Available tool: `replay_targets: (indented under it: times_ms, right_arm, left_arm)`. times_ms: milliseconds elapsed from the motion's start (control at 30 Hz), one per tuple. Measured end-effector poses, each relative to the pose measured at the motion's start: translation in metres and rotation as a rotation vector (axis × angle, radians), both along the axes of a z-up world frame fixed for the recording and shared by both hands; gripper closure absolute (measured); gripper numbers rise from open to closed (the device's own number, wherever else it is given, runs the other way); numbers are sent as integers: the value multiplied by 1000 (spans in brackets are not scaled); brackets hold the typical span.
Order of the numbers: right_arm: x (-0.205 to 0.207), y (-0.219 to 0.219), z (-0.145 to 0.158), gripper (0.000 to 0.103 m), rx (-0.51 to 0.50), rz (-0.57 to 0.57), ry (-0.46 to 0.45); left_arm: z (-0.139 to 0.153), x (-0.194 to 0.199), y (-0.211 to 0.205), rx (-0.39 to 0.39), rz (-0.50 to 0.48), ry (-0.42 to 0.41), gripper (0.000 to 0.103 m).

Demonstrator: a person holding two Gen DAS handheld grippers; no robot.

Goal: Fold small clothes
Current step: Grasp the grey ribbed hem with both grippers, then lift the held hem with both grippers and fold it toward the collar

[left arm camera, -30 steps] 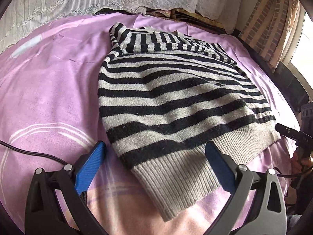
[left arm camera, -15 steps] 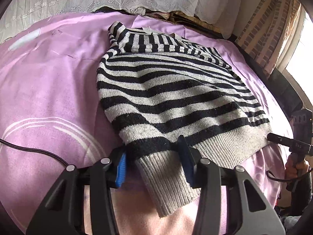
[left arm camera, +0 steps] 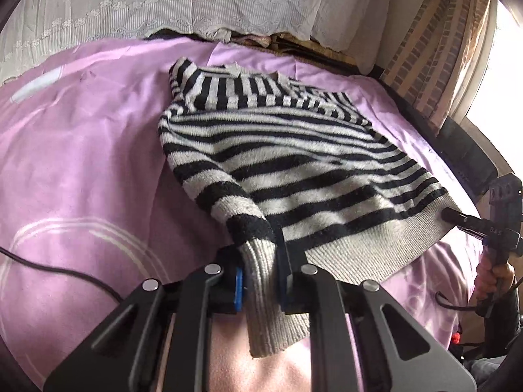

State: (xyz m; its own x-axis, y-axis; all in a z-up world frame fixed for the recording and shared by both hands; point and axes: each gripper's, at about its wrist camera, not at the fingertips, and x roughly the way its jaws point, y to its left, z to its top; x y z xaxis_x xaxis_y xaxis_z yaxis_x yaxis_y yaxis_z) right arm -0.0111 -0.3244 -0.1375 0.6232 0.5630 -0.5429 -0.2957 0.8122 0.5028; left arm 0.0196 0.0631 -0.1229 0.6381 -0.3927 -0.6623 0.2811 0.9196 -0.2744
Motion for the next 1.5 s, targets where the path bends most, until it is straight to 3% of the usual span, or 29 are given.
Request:
replay_targets:
  times_ms: [367,633,867,1100,1500]
  right_arm:
    - [41,-3,56,96,66,-14,-128]
    - [101,1,82,96,82,-63,-166]
    - [156,11,97,96,73,-104,-186]
    - [212,12,102,96,81,-149,-184]
    - [298,14,98,96,104,-204,-179]
  left_arm:
    - [64,42,-3,4,20,-120,90]
    - [84,105,-1,-15,105,-130,91]
    - [102,151,-2,17,160,-155,91]
    - [106,196,2,3,202,-149,91]
    - [86,277,5,8,263,-111,91]
